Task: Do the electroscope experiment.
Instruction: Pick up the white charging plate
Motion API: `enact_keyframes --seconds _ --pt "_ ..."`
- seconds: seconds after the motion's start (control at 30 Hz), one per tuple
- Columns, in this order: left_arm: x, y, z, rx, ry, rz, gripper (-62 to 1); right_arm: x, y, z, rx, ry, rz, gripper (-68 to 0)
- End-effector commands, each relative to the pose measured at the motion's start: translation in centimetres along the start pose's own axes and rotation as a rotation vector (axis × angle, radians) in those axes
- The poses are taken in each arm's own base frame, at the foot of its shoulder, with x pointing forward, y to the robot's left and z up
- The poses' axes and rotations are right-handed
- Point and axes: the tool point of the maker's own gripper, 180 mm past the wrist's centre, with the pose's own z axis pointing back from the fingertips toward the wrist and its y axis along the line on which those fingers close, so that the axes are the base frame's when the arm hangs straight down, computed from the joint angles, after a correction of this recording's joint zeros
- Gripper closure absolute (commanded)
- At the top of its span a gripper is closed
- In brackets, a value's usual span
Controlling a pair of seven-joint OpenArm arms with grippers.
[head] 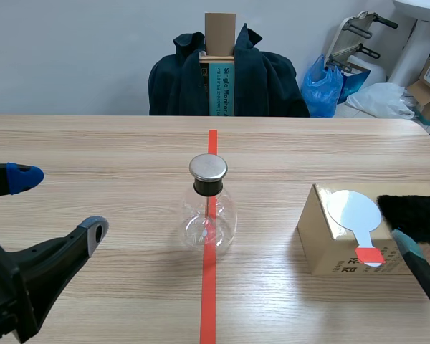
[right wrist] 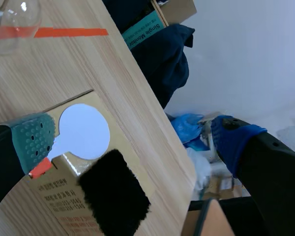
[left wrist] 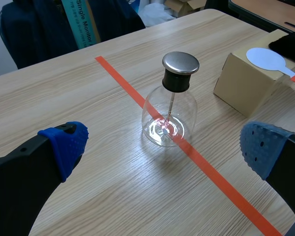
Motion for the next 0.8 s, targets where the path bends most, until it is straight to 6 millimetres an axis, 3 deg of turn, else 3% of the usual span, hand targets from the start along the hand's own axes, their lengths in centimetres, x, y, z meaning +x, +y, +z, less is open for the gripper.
enact_keyframes --seconds 0.0,0.13,0.27,0.47,0.77 --pt "1.0 -0.5 -0.1 -0.012 -0.040 0.009 -62.3 0.6 -0.5 0.2 -0.056 -0.012 0.057 -67.9" --pt "1.0 -0.5 -0.1 -0.012 -0.040 0.009 -62.3 0.7 0.5 1.3 -0.099 -0.028 0.225 -67.9" --pt "1.0 -0.5 -0.1 -0.012 -0.040 0.009 -62.3 0.4 3.6 2.6 -0.048 -0.058 0.362 -67.9" --pt "1.0 -0.5 -0.1 -0.012 -0.039 0.006 -62.3 -0.7 6.8 4.4 -0.028 -0.083 0.424 -67.9" --pt "1.0 -0.5 -0.1 -0.012 -0.039 0.006 -62.3 -3.2 7.6 2.4 -0.130 -0.053 0.471 -67.9"
